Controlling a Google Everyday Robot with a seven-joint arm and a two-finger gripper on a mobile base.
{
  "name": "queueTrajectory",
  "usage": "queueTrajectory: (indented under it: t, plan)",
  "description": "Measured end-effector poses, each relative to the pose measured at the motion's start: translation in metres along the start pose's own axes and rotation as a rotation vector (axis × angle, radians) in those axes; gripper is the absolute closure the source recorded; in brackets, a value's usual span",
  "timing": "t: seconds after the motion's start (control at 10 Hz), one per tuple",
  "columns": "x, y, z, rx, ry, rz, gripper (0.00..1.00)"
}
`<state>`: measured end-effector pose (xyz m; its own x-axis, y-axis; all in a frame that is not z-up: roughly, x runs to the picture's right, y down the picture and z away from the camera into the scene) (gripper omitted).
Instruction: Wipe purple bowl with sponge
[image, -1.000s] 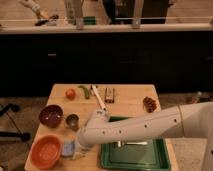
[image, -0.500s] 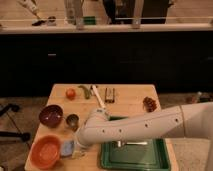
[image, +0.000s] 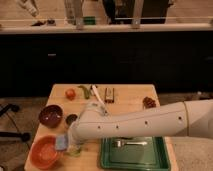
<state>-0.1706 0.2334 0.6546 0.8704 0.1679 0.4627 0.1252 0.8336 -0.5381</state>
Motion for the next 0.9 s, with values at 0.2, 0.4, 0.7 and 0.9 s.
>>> queueTrajectory:
  t: [0.2, 0.4, 0.7, 0.9]
  plan:
    - [-0.022, -0.012, 0.002, 0.0, -0.002, -0.043, 1.0]
    - [-0.035, -0.023, 0.004, -0.001, -0.001, -0.067, 1.0]
    - [-0.06, -0.043, 0.008, -0.007, 0.006, -0.104, 1.0]
    - [-0.059, -0.045, 0.007, -0.005, 0.008, -0.102, 1.0]
